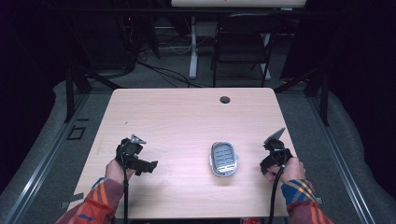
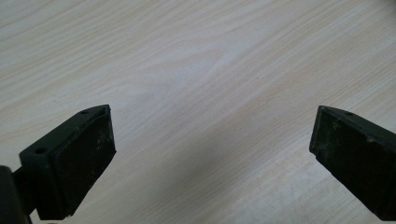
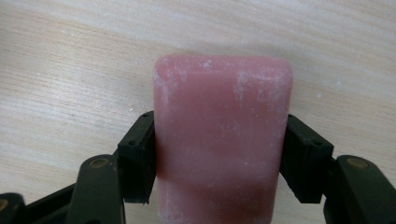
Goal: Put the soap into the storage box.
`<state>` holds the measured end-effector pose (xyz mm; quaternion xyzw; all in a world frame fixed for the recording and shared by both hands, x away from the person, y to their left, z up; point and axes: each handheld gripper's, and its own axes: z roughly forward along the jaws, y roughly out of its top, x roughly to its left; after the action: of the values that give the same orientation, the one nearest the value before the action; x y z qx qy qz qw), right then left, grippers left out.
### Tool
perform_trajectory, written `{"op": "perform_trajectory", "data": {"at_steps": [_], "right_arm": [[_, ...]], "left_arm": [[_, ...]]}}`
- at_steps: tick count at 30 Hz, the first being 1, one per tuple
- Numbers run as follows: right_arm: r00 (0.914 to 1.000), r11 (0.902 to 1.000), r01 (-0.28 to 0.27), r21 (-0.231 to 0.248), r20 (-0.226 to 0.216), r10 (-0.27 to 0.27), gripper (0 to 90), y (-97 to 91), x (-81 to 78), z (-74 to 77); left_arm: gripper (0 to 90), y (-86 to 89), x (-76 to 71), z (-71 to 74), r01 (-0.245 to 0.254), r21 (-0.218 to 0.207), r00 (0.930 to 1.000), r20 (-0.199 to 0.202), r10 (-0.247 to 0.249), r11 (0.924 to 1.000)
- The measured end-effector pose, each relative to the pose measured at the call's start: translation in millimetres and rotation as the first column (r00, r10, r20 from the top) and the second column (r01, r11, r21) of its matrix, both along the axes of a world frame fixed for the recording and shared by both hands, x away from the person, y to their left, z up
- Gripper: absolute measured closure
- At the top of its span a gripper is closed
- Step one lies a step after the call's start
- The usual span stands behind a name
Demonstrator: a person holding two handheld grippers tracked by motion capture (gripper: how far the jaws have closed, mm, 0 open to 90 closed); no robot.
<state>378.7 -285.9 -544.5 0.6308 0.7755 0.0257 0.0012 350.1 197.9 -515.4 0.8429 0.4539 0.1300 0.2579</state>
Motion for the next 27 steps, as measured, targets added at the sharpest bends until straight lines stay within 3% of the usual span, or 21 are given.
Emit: {"op": "perform_trajectory", "data": {"at_steps": [11, 14, 15, 27], "right_arm": [[1.0, 0.9998, -0.006, 0.019, 0.001, 0.006, 37.1, -1.0, -0.2, 2.8], [0.9993, 0.9996, -0.029, 0.008, -0.025, 0.029, 37.1, -3.1, 2.2, 6.8], [0.9999, 0.9995, -0.015, 0.029, -0.006, 0.015, 37.1, -3.2, 2.6, 7.7], [0.9983, 0.9978, -0.058, 0.032, 0.005, 0.058, 37.1, 2.7, 10.7, 26.7]], "left_arm": [[0.2, -1.6, 1.4, -0.9, 0.01, 0.004, 0.9999, -0.005, -0.01, 0.9999], [0.2, -1.6, 1.6, -0.9, 0.008, 0.003, 1.0, -0.004, -0.008, 1.0], [0.2, -1.7, 1.6, -0.9, 0.008, 0.003, 1.0, -0.004, -0.008, 1.0], [0.2, -2.3, 2.2, -1.8, 0.013, 0.001, 0.9999, -0.006, -0.013, 0.9999]]}}
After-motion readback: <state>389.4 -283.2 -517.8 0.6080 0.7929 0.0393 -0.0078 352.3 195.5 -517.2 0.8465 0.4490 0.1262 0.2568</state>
